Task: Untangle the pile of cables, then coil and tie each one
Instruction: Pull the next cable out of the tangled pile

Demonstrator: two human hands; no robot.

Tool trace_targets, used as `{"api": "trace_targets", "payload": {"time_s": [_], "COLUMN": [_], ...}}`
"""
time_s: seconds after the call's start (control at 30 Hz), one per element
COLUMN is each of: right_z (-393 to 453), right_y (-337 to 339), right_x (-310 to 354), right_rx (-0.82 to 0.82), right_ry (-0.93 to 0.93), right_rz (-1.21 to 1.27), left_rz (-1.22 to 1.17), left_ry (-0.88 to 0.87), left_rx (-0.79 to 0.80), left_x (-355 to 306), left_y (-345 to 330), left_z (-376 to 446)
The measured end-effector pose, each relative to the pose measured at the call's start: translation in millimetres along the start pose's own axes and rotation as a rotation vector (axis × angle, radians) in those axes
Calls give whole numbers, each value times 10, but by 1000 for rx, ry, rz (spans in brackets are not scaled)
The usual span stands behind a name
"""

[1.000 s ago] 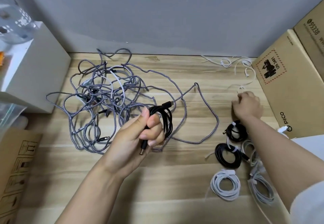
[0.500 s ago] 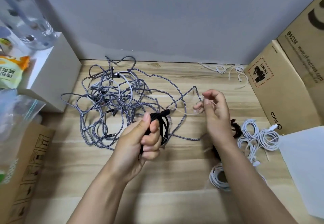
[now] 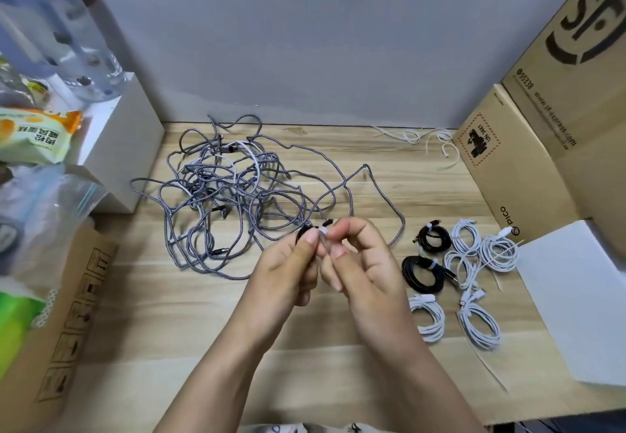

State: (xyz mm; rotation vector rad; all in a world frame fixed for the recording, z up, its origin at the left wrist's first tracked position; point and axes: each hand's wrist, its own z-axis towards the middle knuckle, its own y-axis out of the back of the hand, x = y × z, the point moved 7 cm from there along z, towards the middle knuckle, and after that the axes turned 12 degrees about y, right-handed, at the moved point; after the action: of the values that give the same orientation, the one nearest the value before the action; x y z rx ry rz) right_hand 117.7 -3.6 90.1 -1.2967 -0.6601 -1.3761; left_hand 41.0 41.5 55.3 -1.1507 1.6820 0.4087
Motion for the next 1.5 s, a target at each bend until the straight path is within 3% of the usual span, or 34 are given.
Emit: {"api": "trace_targets", "payload": {"time_s": [0.13, 0.37, 0.57, 0.67, 0.87, 0.97, 1.07, 1.2, 1.37, 1.5], "right_z": [-74, -100, -158, -196, -288, -275, -274, -284, -257, -275], "right_y": [-38, 186, 329, 363, 229, 267, 218, 216, 258, 257], "right_x": [86, 36, 233, 272, 55, 60, 46, 111, 168, 181], "right_rx": [47, -90, -113, -154, -210, -310, -298, -270, -287, -300], "right_ry": [9, -3, 298, 324, -33, -85, -122, -93, -69, -85], "right_rz": [21, -38, -727, -836, -145, -46, 25, 69, 14, 39], "left_rz": [100, 28, 114, 143, -109, -243, -317, -391, -337, -346], "left_ry": [-51, -54, -68, -71, 65, 108, 126, 162, 70, 88], "left_rx": [-63, 1, 30, 63, 256, 355, 473, 383, 177, 226], "left_x": [23, -33, -35, -49, -94, -105, -102, -62, -83, -71], "left_y": [16, -34, -70, -106, -163, -101, -106, -85, -74, -85], "left_z": [-60, -169, -265, -314, -346, -358, -395, -358, -340, -336]}}
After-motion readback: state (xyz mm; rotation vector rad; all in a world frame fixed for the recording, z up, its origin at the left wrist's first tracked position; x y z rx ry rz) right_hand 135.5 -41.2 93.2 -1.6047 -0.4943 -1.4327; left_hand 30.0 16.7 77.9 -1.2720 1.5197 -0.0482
